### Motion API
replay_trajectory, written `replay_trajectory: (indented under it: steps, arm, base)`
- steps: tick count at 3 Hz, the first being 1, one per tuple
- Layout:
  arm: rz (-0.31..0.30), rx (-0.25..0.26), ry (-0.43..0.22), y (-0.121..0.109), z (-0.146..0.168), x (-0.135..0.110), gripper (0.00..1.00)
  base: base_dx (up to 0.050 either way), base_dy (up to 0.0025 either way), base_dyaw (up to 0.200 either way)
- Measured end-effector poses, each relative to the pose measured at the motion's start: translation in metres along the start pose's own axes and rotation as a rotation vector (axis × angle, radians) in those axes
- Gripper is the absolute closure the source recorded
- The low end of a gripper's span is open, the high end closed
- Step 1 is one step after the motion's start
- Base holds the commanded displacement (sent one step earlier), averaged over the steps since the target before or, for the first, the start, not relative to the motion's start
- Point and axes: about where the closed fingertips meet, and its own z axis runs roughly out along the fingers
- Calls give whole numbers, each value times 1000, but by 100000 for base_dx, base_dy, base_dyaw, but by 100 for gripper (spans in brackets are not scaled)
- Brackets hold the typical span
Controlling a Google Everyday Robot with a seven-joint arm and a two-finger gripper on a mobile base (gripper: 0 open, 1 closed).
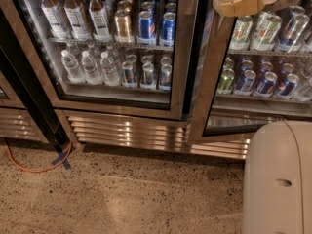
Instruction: Open right fridge door
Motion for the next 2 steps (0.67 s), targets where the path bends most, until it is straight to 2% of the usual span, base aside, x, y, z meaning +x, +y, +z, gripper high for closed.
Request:
replay_trajectory:
  steps: [2]
  arm:
    - [8,-15,-11,8,-3,-1,100]
  base:
    - [0,0,0]
